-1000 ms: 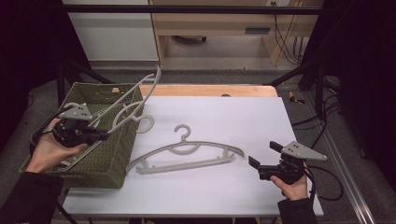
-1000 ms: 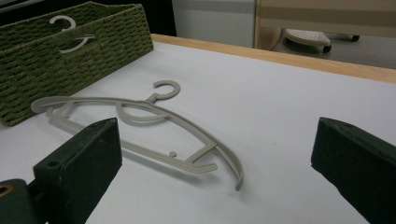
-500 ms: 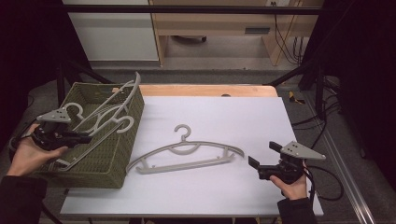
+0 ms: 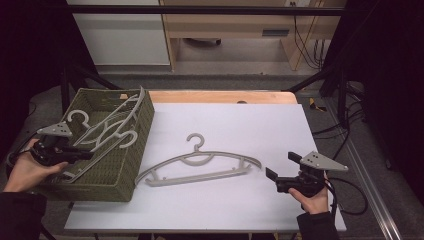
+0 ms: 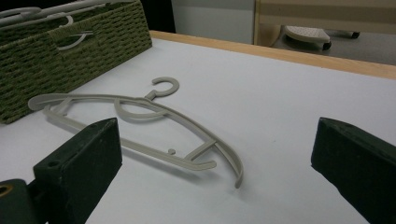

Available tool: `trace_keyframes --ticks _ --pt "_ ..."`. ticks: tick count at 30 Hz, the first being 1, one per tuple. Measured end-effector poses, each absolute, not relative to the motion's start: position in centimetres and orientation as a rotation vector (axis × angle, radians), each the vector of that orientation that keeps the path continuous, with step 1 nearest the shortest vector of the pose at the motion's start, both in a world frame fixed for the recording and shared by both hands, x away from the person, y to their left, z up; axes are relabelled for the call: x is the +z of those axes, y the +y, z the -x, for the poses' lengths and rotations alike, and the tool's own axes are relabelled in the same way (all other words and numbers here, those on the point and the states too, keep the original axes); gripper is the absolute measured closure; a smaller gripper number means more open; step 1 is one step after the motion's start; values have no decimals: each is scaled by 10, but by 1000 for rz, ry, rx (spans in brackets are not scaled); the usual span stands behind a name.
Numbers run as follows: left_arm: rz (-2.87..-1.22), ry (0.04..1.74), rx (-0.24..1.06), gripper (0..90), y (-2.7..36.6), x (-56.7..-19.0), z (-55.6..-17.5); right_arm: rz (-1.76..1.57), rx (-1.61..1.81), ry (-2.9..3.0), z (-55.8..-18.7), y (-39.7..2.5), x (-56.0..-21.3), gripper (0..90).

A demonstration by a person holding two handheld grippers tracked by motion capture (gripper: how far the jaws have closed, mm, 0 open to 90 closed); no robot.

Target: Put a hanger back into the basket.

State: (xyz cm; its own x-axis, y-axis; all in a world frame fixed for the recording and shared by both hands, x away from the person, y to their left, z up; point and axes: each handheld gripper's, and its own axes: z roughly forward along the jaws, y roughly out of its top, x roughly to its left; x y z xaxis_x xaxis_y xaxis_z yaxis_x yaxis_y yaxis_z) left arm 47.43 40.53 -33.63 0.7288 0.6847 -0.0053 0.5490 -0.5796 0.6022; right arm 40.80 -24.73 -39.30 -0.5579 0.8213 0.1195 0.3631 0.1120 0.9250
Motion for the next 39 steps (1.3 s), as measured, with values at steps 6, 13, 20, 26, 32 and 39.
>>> trace_keyframes --ticks 6,13,20,26,32,39 --pt "-2344 946 265 821 409 -343 -476 -1149 1441 1971 -408 -247 -393 20" --pt "-2329 963 246 821 410 -353 -475 -1149 1442 1971 -408 -247 -393 20" --pt "-2348 976 235 818 408 -361 -480 -1149 1441 1972 -408 -247 -393 20" --pt "-2326 1019 234 817 401 -368 -482 -1149 1442 1969 -408 -247 -393 20" --pt "-2348 1056 263 813 396 -373 -482 -1147 1443 1969 -408 -246 -393 20" --pt "-2423 1108 330 791 388 -381 -484 -1148 1444 1969 -407 -246 -392 20"
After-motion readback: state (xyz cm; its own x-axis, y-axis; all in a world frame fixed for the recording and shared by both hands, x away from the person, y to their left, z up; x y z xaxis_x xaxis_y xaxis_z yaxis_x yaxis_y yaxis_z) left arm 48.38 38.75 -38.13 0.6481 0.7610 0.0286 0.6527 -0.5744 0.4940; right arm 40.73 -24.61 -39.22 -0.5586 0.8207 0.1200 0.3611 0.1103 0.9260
